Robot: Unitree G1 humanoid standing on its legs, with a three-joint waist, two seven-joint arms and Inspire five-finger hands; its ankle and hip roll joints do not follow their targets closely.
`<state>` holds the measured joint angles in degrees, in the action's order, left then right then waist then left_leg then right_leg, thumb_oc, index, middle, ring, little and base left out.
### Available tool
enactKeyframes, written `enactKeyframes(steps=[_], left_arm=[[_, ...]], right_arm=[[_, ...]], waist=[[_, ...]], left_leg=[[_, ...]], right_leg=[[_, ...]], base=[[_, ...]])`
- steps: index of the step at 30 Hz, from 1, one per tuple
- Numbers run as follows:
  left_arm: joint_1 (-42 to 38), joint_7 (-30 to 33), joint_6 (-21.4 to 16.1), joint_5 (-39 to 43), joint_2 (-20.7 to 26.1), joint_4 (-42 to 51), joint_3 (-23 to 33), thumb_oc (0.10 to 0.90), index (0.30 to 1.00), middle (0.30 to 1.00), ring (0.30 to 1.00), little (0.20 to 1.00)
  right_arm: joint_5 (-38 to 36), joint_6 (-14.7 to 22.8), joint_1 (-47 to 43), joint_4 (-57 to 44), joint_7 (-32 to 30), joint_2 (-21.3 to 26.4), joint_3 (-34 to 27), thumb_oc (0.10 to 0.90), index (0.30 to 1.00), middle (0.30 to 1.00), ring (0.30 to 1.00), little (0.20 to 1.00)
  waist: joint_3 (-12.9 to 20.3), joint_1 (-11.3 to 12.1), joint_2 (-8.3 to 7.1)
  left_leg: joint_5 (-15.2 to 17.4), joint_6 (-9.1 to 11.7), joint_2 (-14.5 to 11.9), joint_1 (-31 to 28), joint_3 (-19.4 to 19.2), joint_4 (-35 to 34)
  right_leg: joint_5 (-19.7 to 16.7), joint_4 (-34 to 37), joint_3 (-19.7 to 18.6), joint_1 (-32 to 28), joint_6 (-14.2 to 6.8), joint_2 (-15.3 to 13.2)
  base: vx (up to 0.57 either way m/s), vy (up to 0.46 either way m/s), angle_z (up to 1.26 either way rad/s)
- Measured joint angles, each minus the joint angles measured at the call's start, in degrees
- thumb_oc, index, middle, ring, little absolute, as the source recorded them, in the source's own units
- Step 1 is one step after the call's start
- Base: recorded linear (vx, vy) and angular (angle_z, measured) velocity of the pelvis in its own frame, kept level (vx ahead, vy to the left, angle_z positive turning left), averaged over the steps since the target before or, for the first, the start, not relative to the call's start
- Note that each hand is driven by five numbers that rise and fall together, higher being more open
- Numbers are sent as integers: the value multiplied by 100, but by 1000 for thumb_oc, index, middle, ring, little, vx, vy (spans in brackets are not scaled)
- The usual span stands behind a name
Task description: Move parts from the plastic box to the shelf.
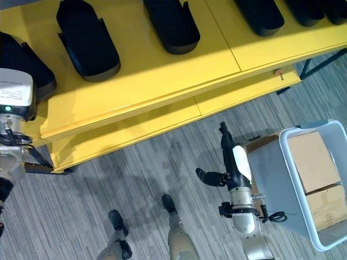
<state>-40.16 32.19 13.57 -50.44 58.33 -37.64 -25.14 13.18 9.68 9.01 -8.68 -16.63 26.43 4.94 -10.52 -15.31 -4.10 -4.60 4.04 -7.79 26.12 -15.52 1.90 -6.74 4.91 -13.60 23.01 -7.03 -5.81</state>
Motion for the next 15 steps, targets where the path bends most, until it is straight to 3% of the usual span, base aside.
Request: enactKeyframes(steps=[15], left_arm=[[-523,-331,-309,-461,604,8,-815,400,300,300,300,300]], right_arm=[[-17,128,-50,1,85,145,0,900,1000,1000,1000,1000]], waist=[[-5,139,31]], left_leg=[[298,-61,-29,535,169,717]], right_leg=[[-21,0,90,140,9,-52]], base=[[-1,3,2]])
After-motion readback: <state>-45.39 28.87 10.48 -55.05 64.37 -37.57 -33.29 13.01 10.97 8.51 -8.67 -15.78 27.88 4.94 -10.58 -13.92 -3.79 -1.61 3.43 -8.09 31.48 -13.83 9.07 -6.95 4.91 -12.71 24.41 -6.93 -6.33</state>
